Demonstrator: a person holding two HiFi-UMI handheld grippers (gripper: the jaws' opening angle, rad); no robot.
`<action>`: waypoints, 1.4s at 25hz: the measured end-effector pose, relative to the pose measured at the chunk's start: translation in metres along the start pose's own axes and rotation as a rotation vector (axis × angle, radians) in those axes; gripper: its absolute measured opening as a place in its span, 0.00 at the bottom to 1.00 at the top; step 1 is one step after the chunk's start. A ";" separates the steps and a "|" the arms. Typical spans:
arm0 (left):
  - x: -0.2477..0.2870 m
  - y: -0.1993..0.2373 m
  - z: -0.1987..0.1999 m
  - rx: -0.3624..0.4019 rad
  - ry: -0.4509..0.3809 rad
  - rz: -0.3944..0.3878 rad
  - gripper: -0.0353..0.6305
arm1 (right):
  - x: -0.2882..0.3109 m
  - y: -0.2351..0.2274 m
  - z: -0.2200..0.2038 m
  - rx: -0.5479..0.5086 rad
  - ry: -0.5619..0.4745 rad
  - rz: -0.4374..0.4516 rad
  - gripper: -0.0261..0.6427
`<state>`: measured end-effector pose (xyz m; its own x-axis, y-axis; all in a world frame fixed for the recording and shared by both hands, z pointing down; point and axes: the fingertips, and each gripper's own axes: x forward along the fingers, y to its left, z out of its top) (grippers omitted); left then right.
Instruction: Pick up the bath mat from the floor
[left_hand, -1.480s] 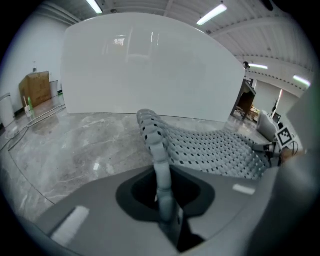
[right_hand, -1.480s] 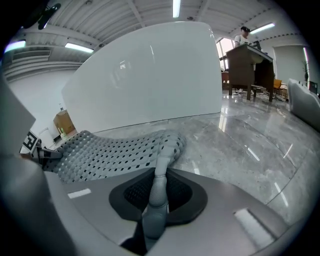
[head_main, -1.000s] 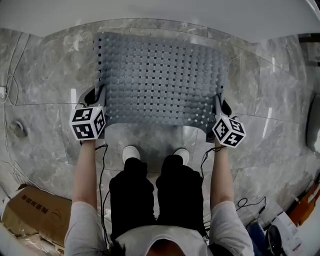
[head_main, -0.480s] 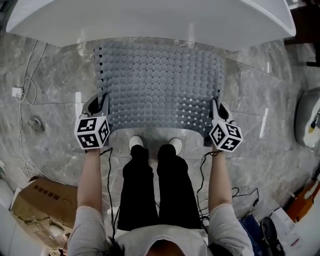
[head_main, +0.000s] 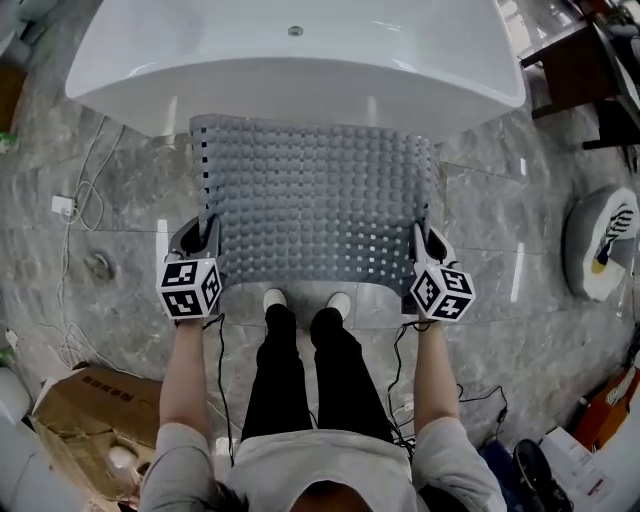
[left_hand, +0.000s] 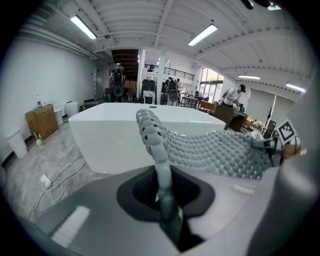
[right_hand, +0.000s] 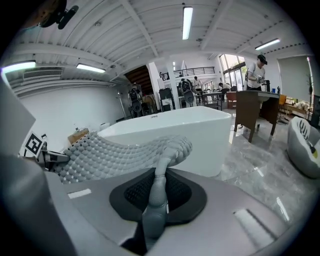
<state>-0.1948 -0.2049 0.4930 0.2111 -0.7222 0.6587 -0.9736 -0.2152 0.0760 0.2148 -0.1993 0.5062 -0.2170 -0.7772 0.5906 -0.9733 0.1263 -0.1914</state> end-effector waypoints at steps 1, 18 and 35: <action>-0.011 -0.002 0.011 0.005 -0.004 0.001 0.12 | -0.010 0.003 0.012 0.001 -0.007 0.002 0.09; -0.144 -0.030 0.146 0.047 -0.131 -0.025 0.12 | -0.142 0.046 0.157 -0.025 -0.139 0.005 0.09; -0.230 -0.034 0.227 0.038 -0.312 -0.017 0.12 | -0.219 0.078 0.253 -0.085 -0.303 -0.002 0.09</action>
<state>-0.1905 -0.1806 0.1689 0.2497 -0.8837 0.3959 -0.9669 -0.2494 0.0532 0.2050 -0.1748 0.1633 -0.1959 -0.9242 0.3279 -0.9792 0.1661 -0.1169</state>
